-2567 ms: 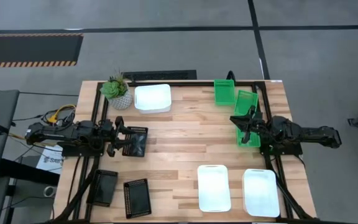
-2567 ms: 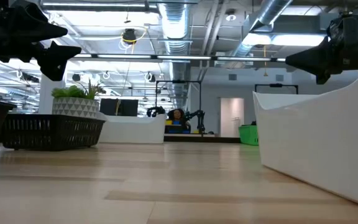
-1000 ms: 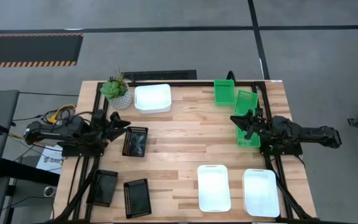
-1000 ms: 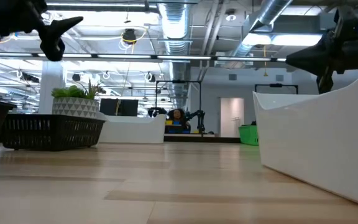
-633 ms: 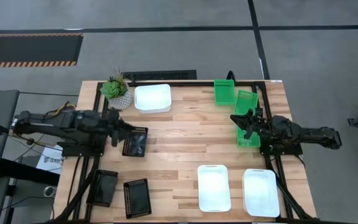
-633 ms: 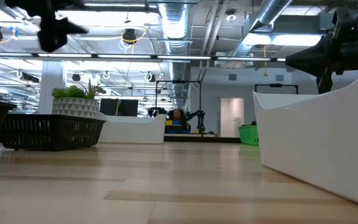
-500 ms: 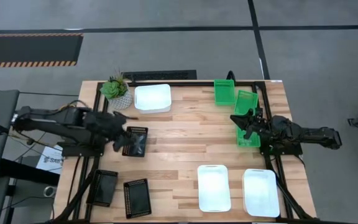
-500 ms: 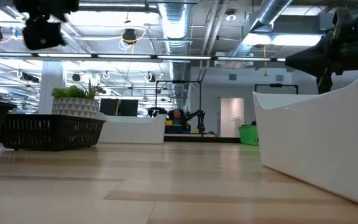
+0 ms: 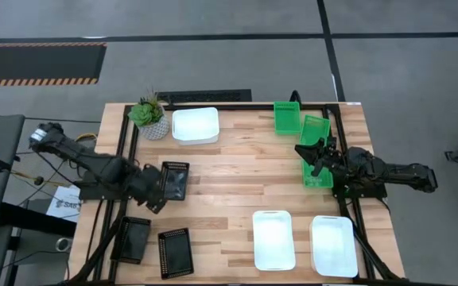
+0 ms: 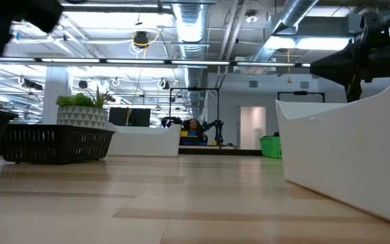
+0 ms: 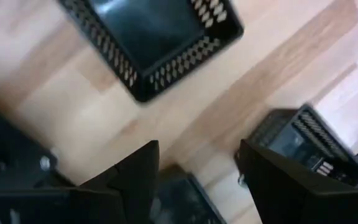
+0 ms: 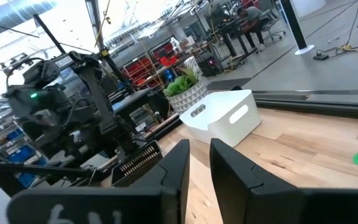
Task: Stack baskets by color
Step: Stack the left black bin on top of the top black bin
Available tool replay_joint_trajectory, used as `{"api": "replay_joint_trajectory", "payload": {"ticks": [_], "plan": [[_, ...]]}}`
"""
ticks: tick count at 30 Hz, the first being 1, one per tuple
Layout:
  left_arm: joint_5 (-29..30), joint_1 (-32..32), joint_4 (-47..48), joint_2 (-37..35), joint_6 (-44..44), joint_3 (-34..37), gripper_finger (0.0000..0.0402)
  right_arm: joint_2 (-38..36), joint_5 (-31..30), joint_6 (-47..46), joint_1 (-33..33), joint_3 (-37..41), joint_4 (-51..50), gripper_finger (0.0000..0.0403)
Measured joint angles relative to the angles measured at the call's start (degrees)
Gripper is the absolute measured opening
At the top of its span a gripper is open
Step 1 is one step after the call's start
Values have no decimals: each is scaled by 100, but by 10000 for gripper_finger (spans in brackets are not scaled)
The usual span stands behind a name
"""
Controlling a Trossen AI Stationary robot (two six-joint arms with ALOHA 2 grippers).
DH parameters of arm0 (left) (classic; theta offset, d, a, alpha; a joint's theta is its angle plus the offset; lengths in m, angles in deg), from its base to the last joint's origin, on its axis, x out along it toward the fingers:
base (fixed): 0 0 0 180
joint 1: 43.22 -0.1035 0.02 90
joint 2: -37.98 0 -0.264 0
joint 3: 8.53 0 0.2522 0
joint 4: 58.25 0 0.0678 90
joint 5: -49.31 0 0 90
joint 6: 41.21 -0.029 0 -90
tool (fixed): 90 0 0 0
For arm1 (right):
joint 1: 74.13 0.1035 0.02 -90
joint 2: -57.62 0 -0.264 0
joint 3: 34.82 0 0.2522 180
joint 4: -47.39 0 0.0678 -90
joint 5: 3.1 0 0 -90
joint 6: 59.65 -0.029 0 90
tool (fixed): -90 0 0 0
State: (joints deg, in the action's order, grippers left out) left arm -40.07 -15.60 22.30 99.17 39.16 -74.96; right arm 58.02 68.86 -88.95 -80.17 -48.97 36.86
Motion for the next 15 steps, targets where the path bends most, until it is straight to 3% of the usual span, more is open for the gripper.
{"api": "replay_joint_trajectory", "payload": {"ticks": [5,8,11,15], "plan": [[-399,1259,-18,-7,-767,2,212,0,145,245,3,0,-24,103],[89,1869,241,-7,-1184,7,212,0,157,280,0,0,-24,104],[372,2148,542,1,-1320,145,212,0,157,280,0,0,-22,104],[91,2181,422,-7,-1467,511,212,0,157,280,0,0,-22,104]]}}
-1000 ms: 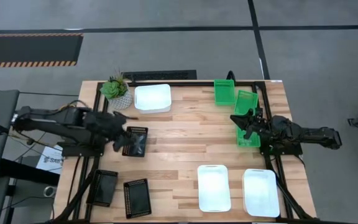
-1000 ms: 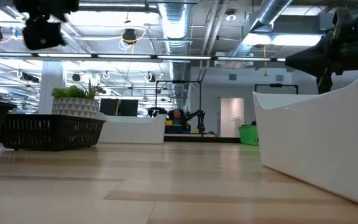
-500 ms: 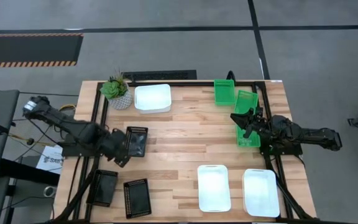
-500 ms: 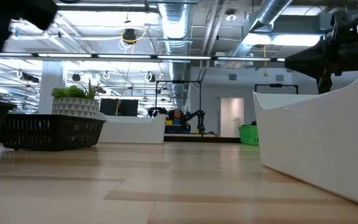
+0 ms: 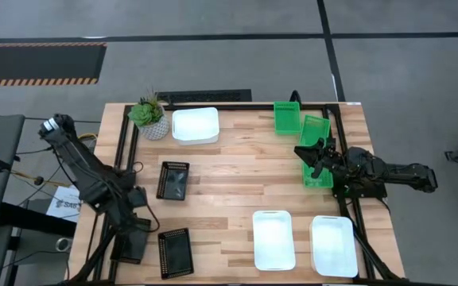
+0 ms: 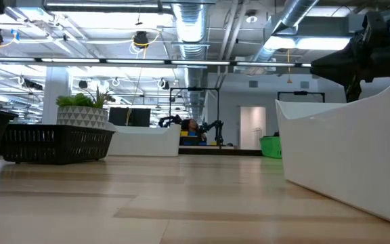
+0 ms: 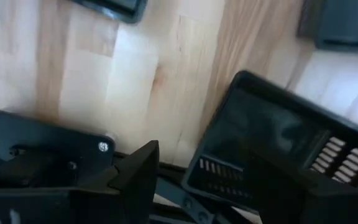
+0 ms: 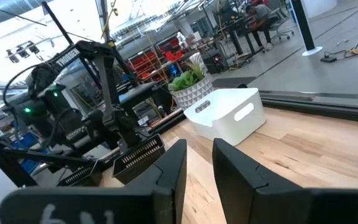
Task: Stack baskets by color
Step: Stack the left black bin on top of the top black bin
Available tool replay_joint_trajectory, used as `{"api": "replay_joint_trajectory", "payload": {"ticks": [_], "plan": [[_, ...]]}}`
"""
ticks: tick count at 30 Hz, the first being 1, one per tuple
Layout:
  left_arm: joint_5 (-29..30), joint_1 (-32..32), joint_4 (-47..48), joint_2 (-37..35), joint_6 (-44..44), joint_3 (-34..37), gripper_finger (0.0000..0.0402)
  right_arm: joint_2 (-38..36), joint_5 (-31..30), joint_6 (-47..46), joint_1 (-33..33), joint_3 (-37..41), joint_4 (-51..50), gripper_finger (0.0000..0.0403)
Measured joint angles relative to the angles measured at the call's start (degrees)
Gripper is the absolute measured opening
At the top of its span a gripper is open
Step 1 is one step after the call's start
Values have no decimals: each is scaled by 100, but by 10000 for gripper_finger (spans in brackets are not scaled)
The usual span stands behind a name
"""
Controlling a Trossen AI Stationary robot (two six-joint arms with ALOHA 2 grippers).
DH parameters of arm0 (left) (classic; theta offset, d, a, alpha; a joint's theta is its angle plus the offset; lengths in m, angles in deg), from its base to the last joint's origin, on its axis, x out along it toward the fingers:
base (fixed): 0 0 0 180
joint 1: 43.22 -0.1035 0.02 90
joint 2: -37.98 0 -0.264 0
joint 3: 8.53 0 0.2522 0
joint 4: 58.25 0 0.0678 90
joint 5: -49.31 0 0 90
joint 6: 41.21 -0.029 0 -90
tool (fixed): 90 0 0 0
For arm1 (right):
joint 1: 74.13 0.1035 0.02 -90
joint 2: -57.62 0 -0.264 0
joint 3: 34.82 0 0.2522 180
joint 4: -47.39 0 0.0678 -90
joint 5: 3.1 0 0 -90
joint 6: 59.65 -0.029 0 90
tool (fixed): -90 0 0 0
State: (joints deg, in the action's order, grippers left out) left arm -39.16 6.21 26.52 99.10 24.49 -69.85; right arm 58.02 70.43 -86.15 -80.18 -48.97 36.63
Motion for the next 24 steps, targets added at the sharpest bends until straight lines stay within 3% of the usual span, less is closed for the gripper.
{"api": "replay_joint_trajectory", "payload": {"ticks": [11,17,24], "plan": [[129,-9,-711,-2,-1045,709,212,0,-2,0,-11,0,1,104],[-318,-7,-1545,5,-1319,1014,212,0,-2,0,-11,0,1,104],[-173,-7,-1530,111,-1447,1037,211,0,-3,-1,-11,0,2,104]]}}
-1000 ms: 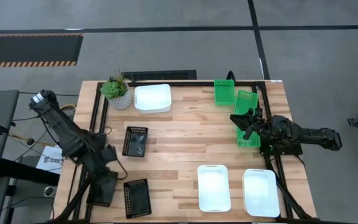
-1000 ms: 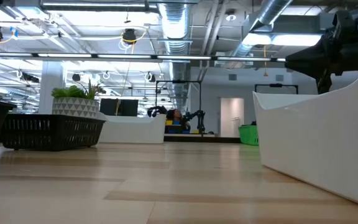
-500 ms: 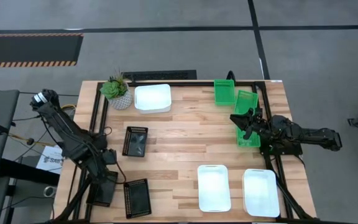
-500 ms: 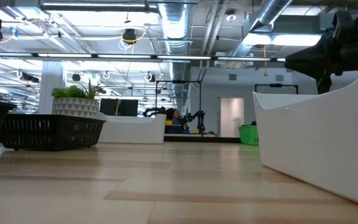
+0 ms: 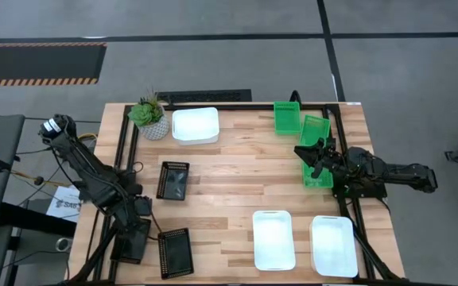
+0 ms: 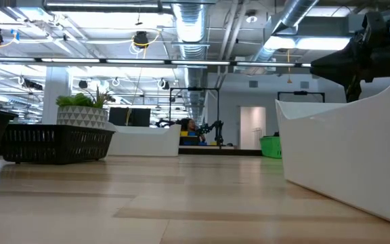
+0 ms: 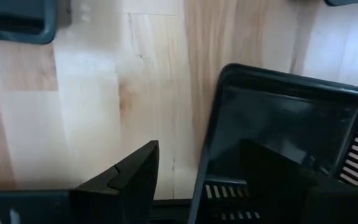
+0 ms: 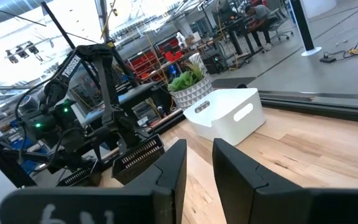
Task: Stack baskets by color
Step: Stack the left black bin on top of the top black bin
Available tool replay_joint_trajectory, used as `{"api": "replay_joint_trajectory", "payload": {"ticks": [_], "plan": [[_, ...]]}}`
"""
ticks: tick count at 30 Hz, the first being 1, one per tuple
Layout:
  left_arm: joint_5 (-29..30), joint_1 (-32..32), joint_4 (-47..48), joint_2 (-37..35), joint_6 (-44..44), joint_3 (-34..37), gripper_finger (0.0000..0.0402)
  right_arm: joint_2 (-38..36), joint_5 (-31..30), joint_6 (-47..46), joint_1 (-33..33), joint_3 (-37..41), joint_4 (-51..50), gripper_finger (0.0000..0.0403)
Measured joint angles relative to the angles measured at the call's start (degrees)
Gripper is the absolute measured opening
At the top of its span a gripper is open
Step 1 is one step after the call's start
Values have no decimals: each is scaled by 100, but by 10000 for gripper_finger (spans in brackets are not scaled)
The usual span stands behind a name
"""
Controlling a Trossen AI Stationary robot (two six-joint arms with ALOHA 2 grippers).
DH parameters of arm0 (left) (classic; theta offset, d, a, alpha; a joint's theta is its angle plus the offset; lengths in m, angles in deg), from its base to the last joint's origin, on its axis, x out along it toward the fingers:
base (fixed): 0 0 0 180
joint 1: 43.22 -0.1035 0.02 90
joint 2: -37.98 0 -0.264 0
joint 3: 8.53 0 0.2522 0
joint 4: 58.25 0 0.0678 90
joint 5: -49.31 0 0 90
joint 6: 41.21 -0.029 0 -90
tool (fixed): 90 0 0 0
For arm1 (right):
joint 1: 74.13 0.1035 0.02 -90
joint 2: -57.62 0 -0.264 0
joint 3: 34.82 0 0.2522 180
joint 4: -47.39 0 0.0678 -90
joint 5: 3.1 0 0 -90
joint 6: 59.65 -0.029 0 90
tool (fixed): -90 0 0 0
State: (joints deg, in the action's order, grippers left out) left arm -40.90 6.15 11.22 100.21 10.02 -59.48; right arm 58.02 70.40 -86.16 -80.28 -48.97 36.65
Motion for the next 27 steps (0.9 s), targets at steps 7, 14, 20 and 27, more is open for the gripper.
{"api": "replay_joint_trajectory", "payload": {"ticks": [7,14,20,27], "plan": [[61,0,-35,5,-110,0,157,2,-1,1,0,0,1,104],[-43,-2,-169,5,-110,0,93,2,-1,-1,0,0,-1,104],[29,-1,-125,5,-248,0,92,2,-1,-1,0,0,0,104],[-191,-31,-212,10,-147,0,162,2,-1,-1,0,0,-1,104]]}}
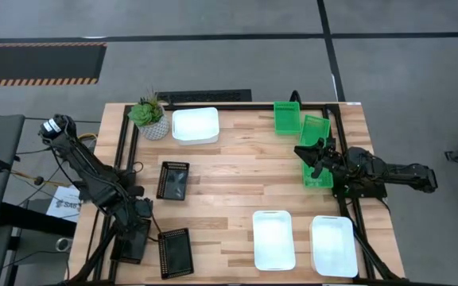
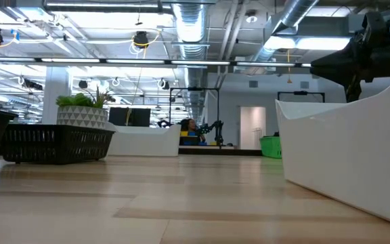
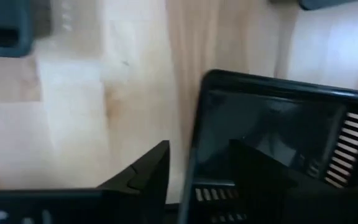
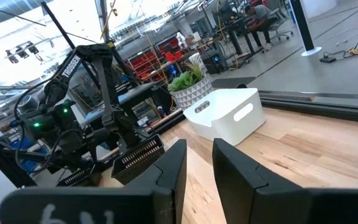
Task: Stack baskets by color
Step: Stack the left black bin on top of the top black bin
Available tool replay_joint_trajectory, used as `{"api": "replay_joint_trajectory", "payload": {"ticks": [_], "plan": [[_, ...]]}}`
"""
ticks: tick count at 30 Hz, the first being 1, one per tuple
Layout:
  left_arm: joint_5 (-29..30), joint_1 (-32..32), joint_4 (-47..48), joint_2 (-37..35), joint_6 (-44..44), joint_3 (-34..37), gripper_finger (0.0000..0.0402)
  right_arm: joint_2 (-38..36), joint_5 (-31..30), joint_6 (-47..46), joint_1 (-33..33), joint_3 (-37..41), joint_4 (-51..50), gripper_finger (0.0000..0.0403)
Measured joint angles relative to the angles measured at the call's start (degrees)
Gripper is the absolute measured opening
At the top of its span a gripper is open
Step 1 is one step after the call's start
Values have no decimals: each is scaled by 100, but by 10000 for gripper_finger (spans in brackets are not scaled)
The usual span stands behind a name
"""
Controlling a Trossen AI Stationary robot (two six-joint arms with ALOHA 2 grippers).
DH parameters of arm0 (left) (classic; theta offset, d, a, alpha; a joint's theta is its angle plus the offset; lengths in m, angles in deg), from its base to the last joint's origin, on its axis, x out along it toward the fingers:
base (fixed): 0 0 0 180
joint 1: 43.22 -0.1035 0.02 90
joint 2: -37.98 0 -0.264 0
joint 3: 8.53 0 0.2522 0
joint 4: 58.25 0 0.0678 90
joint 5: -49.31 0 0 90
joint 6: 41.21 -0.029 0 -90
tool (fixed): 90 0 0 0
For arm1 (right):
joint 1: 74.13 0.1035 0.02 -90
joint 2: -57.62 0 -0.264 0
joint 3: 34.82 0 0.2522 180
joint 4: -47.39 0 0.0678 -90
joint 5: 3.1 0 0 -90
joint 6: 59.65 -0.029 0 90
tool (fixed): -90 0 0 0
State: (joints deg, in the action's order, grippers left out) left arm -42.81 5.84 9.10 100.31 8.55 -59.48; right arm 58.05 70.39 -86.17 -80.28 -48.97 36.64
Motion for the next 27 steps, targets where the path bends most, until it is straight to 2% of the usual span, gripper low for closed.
{"api": "replay_joint_trajectory", "payload": {"ticks": [5,13,17,22,27], "plan": [[-42,1,-262,283,-174,0,186,0,0,1,0,0,1,104],[-123,-2,-475,1089,-683,0,176,0,0,0,0,0,2,104],[-182,-2,-492,1190,-789,0,163,0,0,0,0,0,2,104],[-169,-2,-477,1065,-791,0,116,0,0,0,0,0,0,104],[-7,-2,-380,1042,-710,0,32,0,0,0,0,0,1,104]]}}
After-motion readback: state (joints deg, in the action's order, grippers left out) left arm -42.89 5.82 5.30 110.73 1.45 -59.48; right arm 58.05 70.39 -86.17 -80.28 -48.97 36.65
